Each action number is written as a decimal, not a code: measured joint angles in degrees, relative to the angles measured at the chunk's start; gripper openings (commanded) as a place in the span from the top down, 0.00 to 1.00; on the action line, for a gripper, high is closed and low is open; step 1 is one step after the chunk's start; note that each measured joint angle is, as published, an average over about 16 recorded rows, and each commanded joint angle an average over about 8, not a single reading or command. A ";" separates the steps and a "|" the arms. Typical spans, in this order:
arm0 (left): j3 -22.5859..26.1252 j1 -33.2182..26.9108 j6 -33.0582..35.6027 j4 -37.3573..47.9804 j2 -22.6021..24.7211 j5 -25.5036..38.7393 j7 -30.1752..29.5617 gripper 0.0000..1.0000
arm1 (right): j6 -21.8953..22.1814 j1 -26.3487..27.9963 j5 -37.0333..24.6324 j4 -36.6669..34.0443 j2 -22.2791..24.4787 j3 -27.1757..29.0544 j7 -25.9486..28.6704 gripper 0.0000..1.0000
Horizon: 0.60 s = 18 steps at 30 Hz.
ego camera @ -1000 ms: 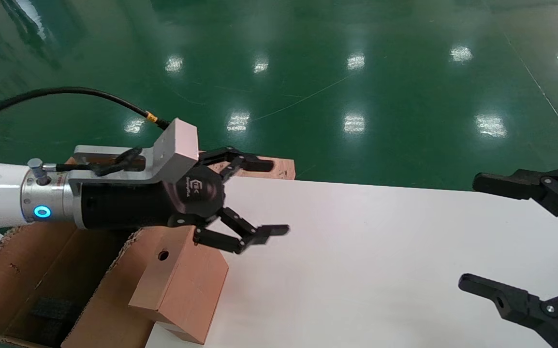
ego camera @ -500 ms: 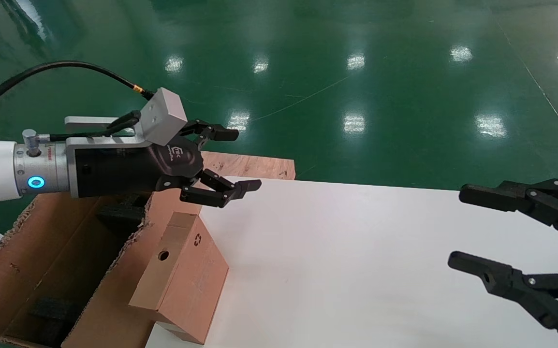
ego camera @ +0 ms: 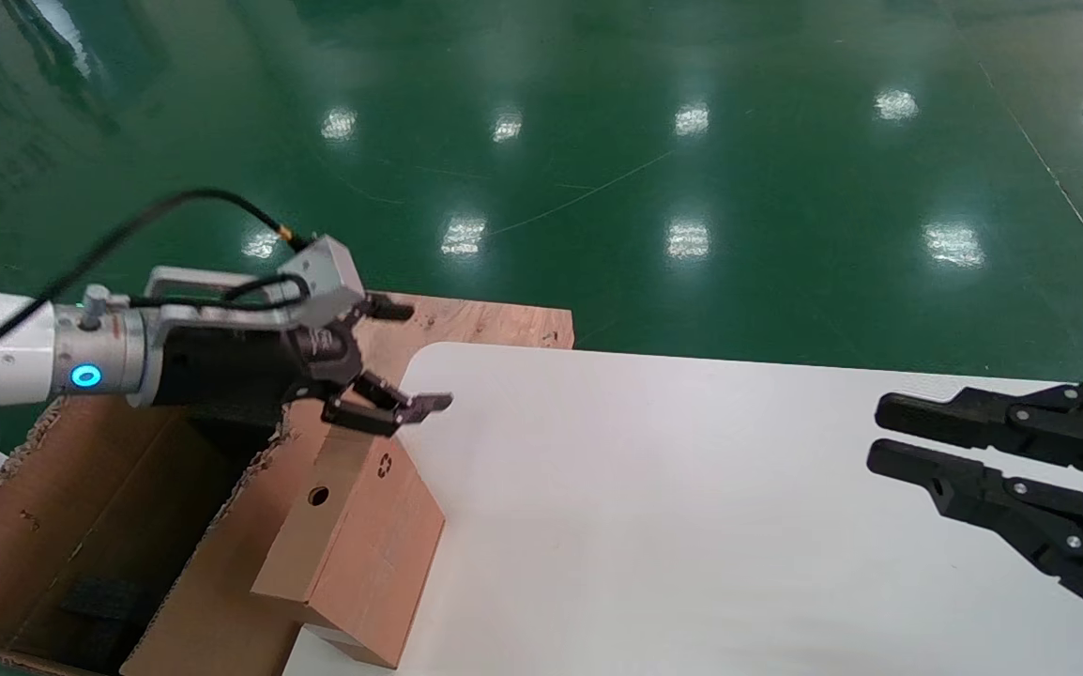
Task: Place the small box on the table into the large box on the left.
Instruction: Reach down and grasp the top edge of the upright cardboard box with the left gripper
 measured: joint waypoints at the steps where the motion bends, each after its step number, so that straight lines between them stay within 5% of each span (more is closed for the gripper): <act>1: 0.41 -0.50 0.25 -0.07 0.01 1.20 -0.38 0.00 | 0.00 0.00 0.00 0.00 0.00 0.00 0.00 1.00; 18: 1.49 -6.17 5.48 -0.28 0.28 4.71 -4.23 0.00 | 0.02 -0.01 0.01 -0.02 0.01 -0.01 -0.01 1.00</act>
